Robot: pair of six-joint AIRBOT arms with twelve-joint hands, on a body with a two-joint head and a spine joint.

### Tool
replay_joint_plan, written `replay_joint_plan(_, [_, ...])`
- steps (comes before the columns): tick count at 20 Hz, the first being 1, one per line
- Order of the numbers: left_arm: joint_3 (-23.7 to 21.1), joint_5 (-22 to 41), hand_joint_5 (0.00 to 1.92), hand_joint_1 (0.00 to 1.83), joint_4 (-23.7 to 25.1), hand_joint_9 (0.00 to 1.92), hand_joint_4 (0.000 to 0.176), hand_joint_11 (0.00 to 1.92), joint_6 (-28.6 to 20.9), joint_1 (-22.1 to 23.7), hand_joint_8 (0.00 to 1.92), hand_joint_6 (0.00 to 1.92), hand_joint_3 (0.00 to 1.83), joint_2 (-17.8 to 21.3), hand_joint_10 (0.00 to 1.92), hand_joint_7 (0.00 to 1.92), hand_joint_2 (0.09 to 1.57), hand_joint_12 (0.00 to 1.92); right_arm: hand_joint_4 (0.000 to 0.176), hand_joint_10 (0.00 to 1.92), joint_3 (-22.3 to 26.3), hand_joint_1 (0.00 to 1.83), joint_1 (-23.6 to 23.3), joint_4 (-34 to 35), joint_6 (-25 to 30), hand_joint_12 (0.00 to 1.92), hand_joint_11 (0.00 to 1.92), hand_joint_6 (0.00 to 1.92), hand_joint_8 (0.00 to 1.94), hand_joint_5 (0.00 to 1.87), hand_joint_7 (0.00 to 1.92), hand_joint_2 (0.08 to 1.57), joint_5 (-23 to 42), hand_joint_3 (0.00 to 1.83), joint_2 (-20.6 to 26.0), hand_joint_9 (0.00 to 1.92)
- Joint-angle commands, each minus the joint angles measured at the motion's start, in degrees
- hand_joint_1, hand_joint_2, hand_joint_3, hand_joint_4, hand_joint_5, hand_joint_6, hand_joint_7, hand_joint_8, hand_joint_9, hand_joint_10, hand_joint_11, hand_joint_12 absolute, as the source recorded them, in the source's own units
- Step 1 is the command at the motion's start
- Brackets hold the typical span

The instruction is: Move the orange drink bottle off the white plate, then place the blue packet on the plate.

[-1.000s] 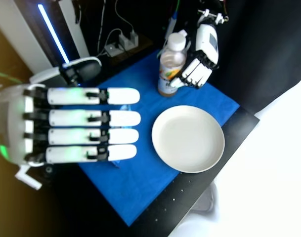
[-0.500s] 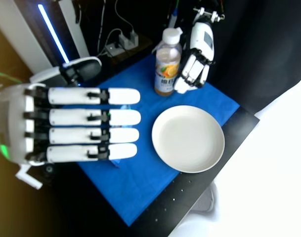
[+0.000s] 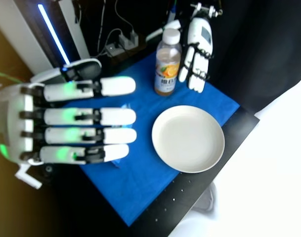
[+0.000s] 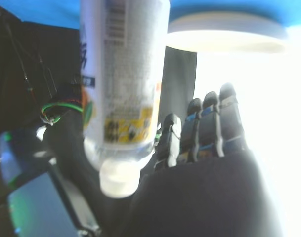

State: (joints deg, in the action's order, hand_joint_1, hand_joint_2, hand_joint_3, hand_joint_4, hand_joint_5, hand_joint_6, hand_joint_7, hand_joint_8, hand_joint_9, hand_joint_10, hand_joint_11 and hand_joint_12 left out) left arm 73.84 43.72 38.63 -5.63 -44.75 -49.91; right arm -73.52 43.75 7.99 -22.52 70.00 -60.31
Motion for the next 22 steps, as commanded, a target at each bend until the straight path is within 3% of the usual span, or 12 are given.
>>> replay_joint_plan(1, [-0.44, 5.61, 0.00, 0.58, -3.44, 0.00, 0.176, 0.00, -0.10, 0.11, 0.00, 0.00, 0.00, 0.83, 0.00, 0.00, 0.58, 0.00, 0.123, 0.01, 0.16, 0.67, -0.63, 0.76, 0.58, 0.84, 0.18, 0.00, 0.01, 0.20, 0.30, 0.73, 6.61, 0.00, 0.07, 0.41])
replay_joint_plan(3, [-2.36, 6.32, 0.00, 0.56, -4.75, 0.00, 0.170, 0.00, 0.72, -0.99, 0.00, 0.00, 0.00, 3.32, 0.00, 0.00, 0.57, 0.00, 0.133, 0.01, 0.15, 0.65, -0.63, 0.70, 0.58, 0.84, 0.20, 0.00, 0.02, 0.19, 0.33, 0.73, 6.55, 0.00, 0.10, 0.42])
replay_joint_plan(4, [-2.95, 6.39, 0.00, 0.55, -5.14, 0.00, 0.142, 0.00, 1.10, -1.41, 0.00, 0.00, 0.00, 4.13, 0.00, 0.00, 0.58, 0.00, 0.129, 0.00, 0.14, 0.65, -0.63, 0.70, 0.58, 0.84, 0.19, 0.00, 0.01, 0.18, 0.31, 0.73, 6.50, 0.00, 0.17, 0.40])
replay_joint_plan(5, [-4.15, 6.42, 0.00, 0.58, -5.73, 0.00, 0.169, 0.00, 1.71, -2.41, 0.00, 0.00, 0.01, 5.90, 0.00, 0.00, 0.61, 0.00, 0.127, 0.00, 0.13, 0.65, -0.63, 0.52, 0.58, 0.91, 0.16, 0.00, 0.00, 0.16, 0.29, 0.73, 6.21, 0.00, 0.23, 0.38])
replay_joint_plan(6, [-5.21, 6.41, 0.00, 0.63, -6.59, 0.00, 0.175, 0.00, 2.64, -3.54, 0.00, 0.00, 0.01, 7.64, 0.00, 0.00, 0.61, 0.00, 0.143, 0.00, 0.13, 0.63, -0.63, 0.43, 0.58, 1.00, 0.07, 0.00, 0.00, 0.12, 0.25, 0.75, 5.97, 0.00, 0.23, 0.33])
replay_joint_plan(9, [-6.19, 5.02, 0.00, 0.63, -9.48, 0.00, 0.176, 0.00, 6.01, -6.25, 0.00, 0.00, 0.00, 10.34, 0.00, 0.00, 0.59, 0.00, 0.139, 0.00, -0.09, 0.59, -0.63, 0.43, 0.58, 1.02, 0.00, 0.00, 0.00, 0.11, 0.25, 0.72, 5.25, 0.00, 0.30, 0.26])
replay_joint_plan(12, [-4.81, 1.75, 0.00, 0.58, -11.92, 0.00, 0.125, 0.00, 8.60, -7.07, 0.00, 0.00, 0.01, 10.81, 0.00, 0.00, 0.63, 0.00, 0.146, 0.00, -1.05, 0.55, -0.64, -0.55, 0.64, 1.01, 0.00, 0.00, 0.00, 0.03, 0.18, 0.70, 1.03, 0.00, 0.34, 0.19])
replay_joint_plan(13, [-4.41, 1.22, 0.00, 0.55, -13.25, 0.00, 0.145, 0.00, 9.70, -7.22, 0.00, 0.00, 0.01, 10.81, 0.00, 0.00, 0.63, 0.00, 0.148, 0.01, -1.24, 0.56, -0.64, -1.33, 0.88, 1.05, 0.00, 0.00, 0.00, 0.02, 0.16, 0.72, 0.13, 0.00, 0.34, 0.22])
replay_joint_plan(14, [-3.63, 0.34, 0.00, 0.61, -15.48, 0.00, 0.172, 0.00, 11.65, -7.44, 0.00, 0.00, 0.00, 10.82, 0.00, 0.00, 0.60, 0.00, 0.108, 0.01, -1.97, 0.57, -0.65, -3.52, 2.21, 1.05, 0.00, 0.00, 0.01, 0.00, 0.25, 0.69, -2.11, 0.00, 0.41, 0.25])
replay_joint_plan(17, [-2.41, -0.52, 0.00, 0.61, -19.70, 0.00, 0.176, 0.00, 15.33, -7.59, 0.00, 0.00, 0.00, 10.76, 0.00, 0.00, 0.59, 0.00, 0.069, 0.00, -3.89, 0.59, -0.84, -6.67, 4.78, 1.01, 0.00, 0.00, 0.01, 0.00, 0.28, 0.69, -5.98, 0.00, 0.61, 0.25])
replay_joint_plan(19, [-0.67, 0.83, 0.00, 0.66, -23.31, 0.00, 0.176, 0.00, 16.07, -7.38, 0.00, 0.00, 0.00, 10.06, 0.00, 0.00, 0.62, 0.00, 0.093, 0.01, -4.60, 0.61, -3.60, -10.66, 4.89, 0.90, 0.00, 0.00, 0.00, 0.00, 0.25, 0.70, -10.59, 0.00, 0.62, 0.22])
replay_joint_plan(22, [1.37, 2.85, 0.00, 0.67, -28.28, 0.00, 0.176, 0.00, 17.75, -7.38, 0.00, 0.00, 0.02, 9.09, 0.00, 0.00, 0.66, 0.00, 0.080, 0.00, -4.92, 0.55, -9.31, -18.86, 5.65, 0.97, 0.00, 0.00, 0.00, 0.00, 0.27, 0.65, -17.47, 0.00, 0.61, 0.22])
